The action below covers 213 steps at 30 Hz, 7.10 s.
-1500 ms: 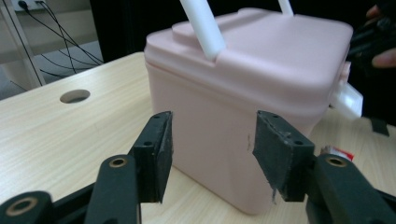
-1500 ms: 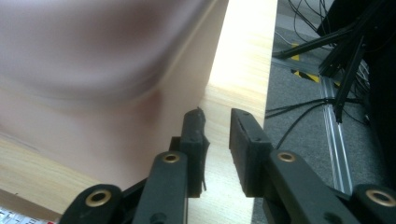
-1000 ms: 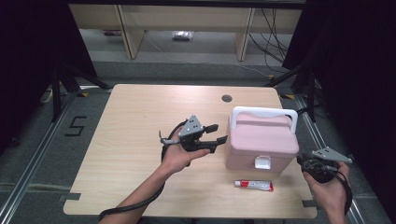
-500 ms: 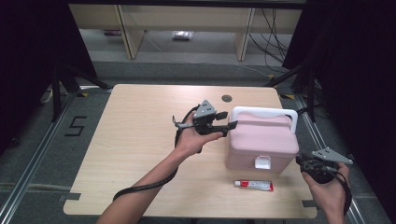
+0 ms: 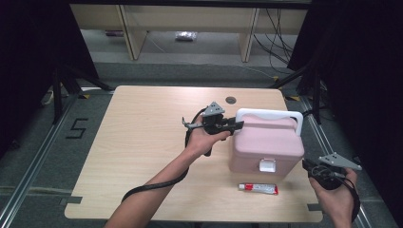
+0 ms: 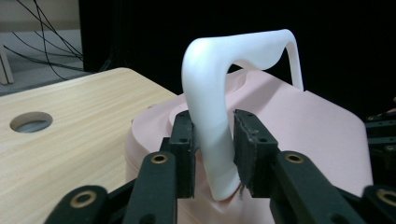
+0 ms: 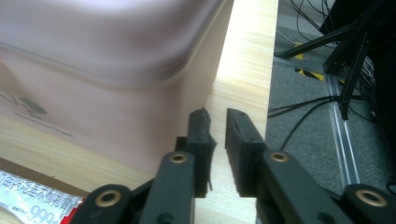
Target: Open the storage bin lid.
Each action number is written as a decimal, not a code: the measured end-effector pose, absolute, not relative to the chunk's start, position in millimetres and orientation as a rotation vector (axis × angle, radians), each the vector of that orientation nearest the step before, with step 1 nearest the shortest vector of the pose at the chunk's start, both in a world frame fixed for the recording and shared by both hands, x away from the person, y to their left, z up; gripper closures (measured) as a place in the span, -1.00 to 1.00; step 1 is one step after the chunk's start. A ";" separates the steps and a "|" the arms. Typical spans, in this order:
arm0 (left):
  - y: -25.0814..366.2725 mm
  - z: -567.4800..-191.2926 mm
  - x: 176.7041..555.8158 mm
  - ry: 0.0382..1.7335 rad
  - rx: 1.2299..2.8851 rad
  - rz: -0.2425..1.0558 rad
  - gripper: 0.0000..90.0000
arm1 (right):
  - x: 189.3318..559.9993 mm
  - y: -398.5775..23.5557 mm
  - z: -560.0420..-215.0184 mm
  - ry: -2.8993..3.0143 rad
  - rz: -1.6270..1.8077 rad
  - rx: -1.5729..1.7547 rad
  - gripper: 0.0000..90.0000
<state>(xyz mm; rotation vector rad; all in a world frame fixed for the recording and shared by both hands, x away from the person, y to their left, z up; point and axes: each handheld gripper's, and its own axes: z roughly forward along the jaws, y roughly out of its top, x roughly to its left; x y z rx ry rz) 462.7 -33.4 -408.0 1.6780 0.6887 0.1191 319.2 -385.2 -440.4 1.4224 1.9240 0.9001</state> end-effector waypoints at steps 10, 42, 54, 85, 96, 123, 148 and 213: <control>-32.9 -403.5 465.7 0.710 1.671 0.082 0.67 | 311.1 -383.0 -435.7 1.908 0.921 1.436 1.00; -33.9 -393.5 473.9 0.771 1.666 0.021 0.66 | 304.3 -368.3 -414.1 1.869 1.025 1.365 1.00; -33.6 -392.6 474.9 0.772 1.670 0.039 0.60 | 304.6 -366.3 -410.6 1.859 1.058 1.344 1.00; -26.9 -407.3 385.9 0.351 1.717 0.058 0.99 | 308.0 -363.4 -396.3 1.820 1.087 1.350 1.00; -51.8 -434.8 378.5 0.304 1.723 0.078 0.99 | 309.9 -364.5 -394.0 1.813 1.068 1.328 1.00; -95.6 -461.9 377.5 0.207 1.816 0.163 0.99 | 311.9 -363.2 -392.7 1.800 1.064 1.322 1.00; -97.6 -468.1 371.4 0.209 1.811 0.185 0.99 | 318.4 -360.2 -384.2 1.717 1.116 1.299 1.00; -96.5 -468.5 371.3 0.212 1.812 0.181 0.99 | 334.4 -351.4 -370.1 1.573 1.191 1.270 1.00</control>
